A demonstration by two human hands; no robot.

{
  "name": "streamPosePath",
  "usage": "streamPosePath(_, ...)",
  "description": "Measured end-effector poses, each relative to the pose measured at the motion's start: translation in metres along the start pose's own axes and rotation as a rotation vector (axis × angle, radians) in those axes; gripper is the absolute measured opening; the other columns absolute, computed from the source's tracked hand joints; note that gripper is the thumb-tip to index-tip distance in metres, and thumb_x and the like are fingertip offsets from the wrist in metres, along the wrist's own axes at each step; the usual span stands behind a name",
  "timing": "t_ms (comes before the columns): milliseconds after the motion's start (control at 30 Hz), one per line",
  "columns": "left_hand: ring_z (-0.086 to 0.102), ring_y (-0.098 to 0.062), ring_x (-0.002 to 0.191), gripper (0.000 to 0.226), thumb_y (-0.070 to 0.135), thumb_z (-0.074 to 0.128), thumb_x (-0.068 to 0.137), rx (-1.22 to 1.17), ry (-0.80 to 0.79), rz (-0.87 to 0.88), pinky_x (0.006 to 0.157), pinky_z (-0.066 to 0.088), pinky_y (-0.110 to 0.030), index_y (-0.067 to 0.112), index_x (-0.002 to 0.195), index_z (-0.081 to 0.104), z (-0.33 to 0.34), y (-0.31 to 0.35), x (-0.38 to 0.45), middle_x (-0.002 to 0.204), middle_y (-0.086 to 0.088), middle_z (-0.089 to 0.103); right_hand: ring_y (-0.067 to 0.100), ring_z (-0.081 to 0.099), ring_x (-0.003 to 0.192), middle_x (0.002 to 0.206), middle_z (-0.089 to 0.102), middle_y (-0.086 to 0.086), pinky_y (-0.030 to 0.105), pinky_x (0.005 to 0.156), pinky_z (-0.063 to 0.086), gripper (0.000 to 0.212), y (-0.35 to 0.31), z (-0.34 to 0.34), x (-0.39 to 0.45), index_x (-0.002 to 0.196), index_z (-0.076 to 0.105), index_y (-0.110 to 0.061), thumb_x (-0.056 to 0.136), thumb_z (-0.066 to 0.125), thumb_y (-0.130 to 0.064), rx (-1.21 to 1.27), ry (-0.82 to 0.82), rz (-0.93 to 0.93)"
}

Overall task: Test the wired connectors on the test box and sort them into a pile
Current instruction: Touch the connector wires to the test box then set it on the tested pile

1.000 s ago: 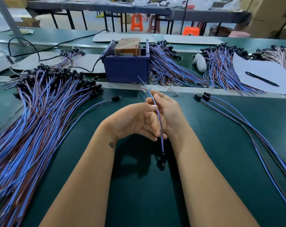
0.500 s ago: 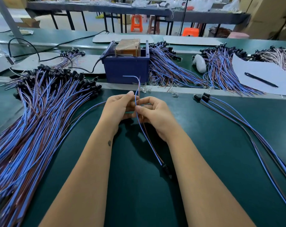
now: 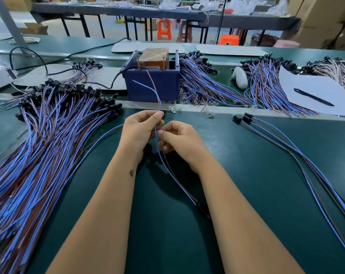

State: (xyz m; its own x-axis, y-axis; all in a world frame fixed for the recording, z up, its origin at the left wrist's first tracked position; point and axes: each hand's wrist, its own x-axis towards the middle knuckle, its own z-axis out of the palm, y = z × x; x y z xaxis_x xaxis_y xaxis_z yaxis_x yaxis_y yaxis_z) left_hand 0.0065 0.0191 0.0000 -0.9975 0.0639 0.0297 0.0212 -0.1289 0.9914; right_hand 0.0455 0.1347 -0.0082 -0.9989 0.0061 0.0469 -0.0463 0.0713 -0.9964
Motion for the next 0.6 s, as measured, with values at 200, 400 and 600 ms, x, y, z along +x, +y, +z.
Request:
streamPosePath(200, 0.058, -0.024, 0.065, 0.011, 0.017, 0.073, 0.088, 0.046, -0.044, -0.009, 0.064, 0.056, -0.038, 0.009, 0.081, 0.073, 0.001, 0.0, -0.005, 0.078, -0.012, 0.066, 0.012, 0.054, 0.053, 0.073, 0.066, 0.009, 0.027, 0.058, 0.054, 0.011, -0.002, 0.0, -0.001, 0.097, 0.061, -0.008, 0.093, 0.053, -0.002, 0.098, 0.092, -0.003)
streamPosePath(400, 0.054, -0.01, 0.065, 0.013, 0.027, 0.077, 0.084, 0.164, -0.009, 0.059, 0.069, 0.051, -0.035, 0.026, 0.071, 0.077, -0.007, -0.002, -0.001, 0.066, 0.005, 0.063, 0.007, 0.042, 0.047, 0.061, 0.059, 0.001, 0.022, 0.053, 0.04, 0.017, -0.002, -0.005, 0.001, 0.09, 0.068, -0.013, 0.095, 0.053, -0.007, 0.234, 0.152, 0.002)
streamPosePath(600, 0.041, -0.003, 0.043, 0.018, 0.029, 0.072, 0.089, 0.112, 0.055, 0.034, 0.044, 0.036, -0.014, 0.027, 0.071, 0.074, -0.016, -0.003, 0.005, 0.057, 0.01, 0.06, 0.008, 0.045, 0.055, 0.057, 0.054, -0.005, 0.022, 0.054, 0.036, 0.017, 0.0, -0.008, 0.002, 0.085, 0.073, -0.017, 0.093, 0.061, -0.009, 0.118, 0.159, -0.039)
